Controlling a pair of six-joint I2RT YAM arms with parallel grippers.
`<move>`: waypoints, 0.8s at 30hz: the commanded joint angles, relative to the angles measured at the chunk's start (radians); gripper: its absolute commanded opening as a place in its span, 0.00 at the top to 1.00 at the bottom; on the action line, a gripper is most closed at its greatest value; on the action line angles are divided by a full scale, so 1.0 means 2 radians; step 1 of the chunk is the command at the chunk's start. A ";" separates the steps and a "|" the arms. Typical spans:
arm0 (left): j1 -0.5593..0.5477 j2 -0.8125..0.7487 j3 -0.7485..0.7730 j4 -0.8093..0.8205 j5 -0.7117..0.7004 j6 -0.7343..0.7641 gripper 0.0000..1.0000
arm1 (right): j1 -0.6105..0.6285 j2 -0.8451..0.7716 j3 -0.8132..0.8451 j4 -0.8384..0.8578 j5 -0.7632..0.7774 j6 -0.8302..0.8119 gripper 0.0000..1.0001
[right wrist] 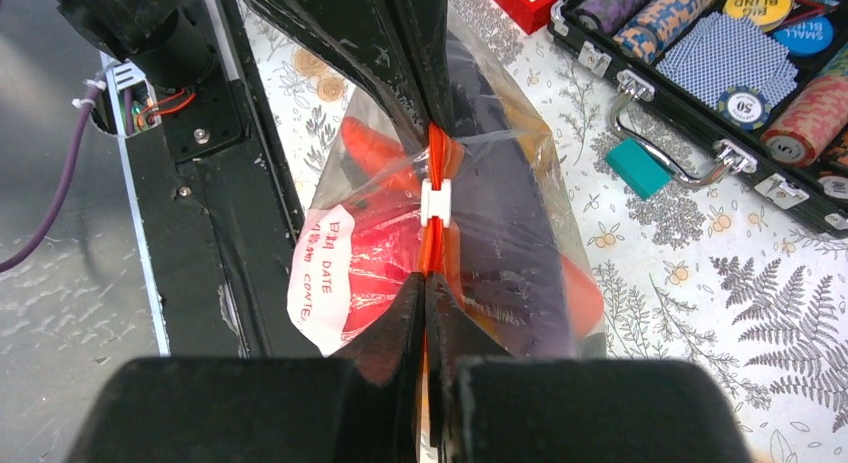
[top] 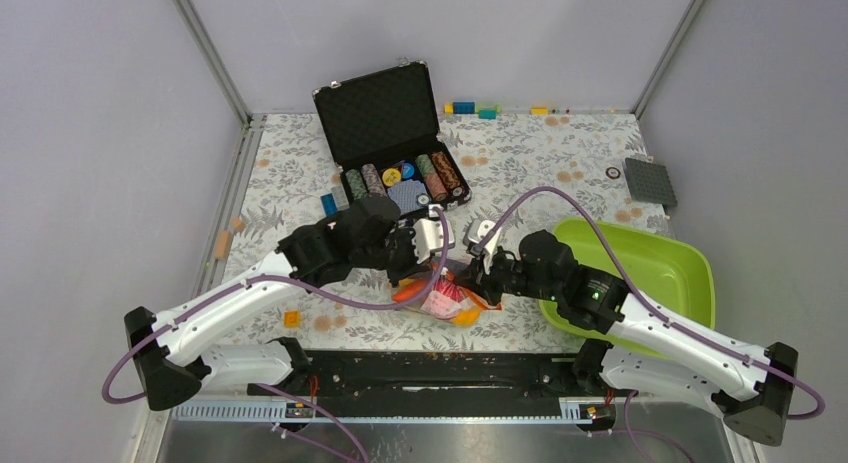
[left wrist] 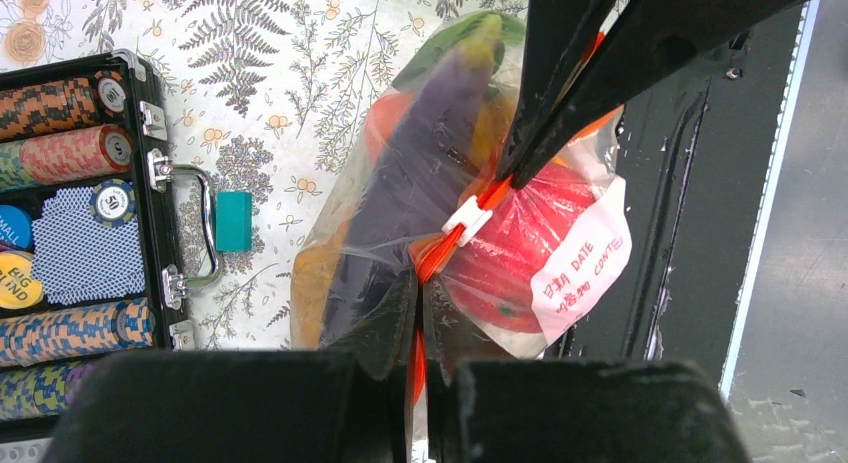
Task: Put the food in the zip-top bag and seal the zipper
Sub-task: Adjust the zipper food storage bag at the center of the board.
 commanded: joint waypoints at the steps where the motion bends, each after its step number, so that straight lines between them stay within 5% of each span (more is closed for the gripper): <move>1: -0.001 -0.009 0.019 0.029 -0.008 0.008 1.00 | 0.000 -0.028 0.011 0.013 -0.019 0.000 0.96; 7: -0.001 -0.010 0.015 0.032 -0.009 0.006 1.00 | 0.000 -0.028 -0.001 0.002 0.007 0.002 0.89; 9: -0.001 -0.009 0.016 0.032 -0.011 0.003 1.00 | 0.000 -0.025 -0.004 0.004 -0.005 -0.005 0.73; 14: -0.001 -0.008 0.019 0.032 -0.012 -0.001 1.00 | 0.000 -0.014 -0.002 -0.019 -0.054 -0.013 0.52; 20: -0.001 -0.002 0.022 0.030 -0.017 -0.007 1.00 | 0.000 0.004 0.001 -0.036 -0.091 -0.018 0.49; 24: -0.001 0.000 0.026 0.028 -0.016 -0.007 1.00 | 0.000 0.011 0.002 -0.044 -0.010 -0.008 0.53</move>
